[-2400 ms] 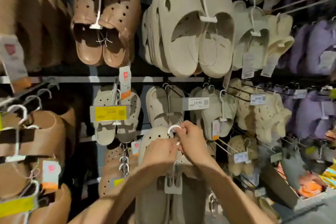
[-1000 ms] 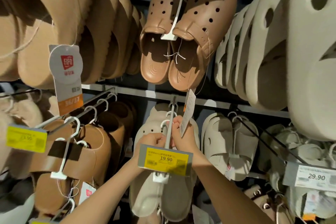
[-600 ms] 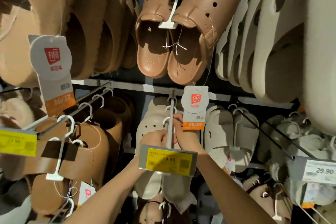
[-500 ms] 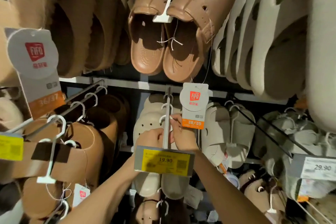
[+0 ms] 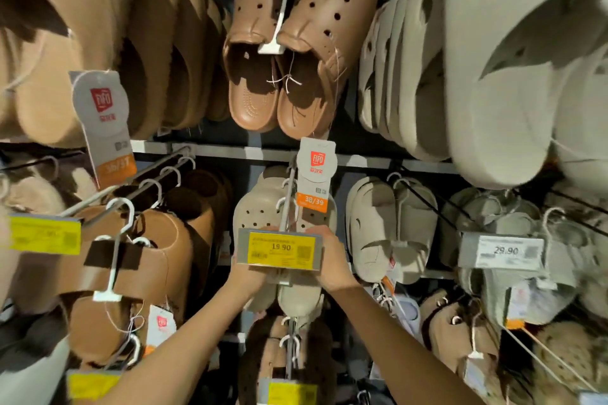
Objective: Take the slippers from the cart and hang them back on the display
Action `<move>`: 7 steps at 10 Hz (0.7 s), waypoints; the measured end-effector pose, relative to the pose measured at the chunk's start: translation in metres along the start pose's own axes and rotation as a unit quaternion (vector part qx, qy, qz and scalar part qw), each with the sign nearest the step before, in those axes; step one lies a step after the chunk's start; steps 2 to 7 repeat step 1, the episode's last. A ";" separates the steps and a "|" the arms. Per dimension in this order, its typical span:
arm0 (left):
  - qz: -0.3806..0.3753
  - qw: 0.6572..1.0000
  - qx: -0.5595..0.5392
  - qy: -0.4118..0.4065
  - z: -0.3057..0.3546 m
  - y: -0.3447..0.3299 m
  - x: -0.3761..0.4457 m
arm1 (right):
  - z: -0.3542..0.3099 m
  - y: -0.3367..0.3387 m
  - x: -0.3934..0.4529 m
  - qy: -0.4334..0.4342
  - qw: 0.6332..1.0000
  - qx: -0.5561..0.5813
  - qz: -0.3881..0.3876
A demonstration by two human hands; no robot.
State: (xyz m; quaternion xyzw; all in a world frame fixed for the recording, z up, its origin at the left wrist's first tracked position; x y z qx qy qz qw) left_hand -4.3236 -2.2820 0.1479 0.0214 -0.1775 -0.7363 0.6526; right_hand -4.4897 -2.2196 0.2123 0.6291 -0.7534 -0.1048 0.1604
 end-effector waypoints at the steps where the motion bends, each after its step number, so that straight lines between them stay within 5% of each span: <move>1: 0.039 0.998 0.051 0.000 0.034 0.000 -0.031 | 0.021 0.017 -0.017 0.004 0.999 -0.008 0.053; 7: 0.039 0.998 0.051 0.000 0.034 0.000 -0.031 | 0.021 0.017 -0.017 0.004 0.999 -0.008 0.053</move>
Point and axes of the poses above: each hand's wrist, its own x-axis towards the middle knuckle, its own y-axis out of the back of the hand, z = x × y, the point moved 4 cm from there along x, towards the middle knuckle, and after that the axes turned 3 degrees about x, right-handed, at the moved point
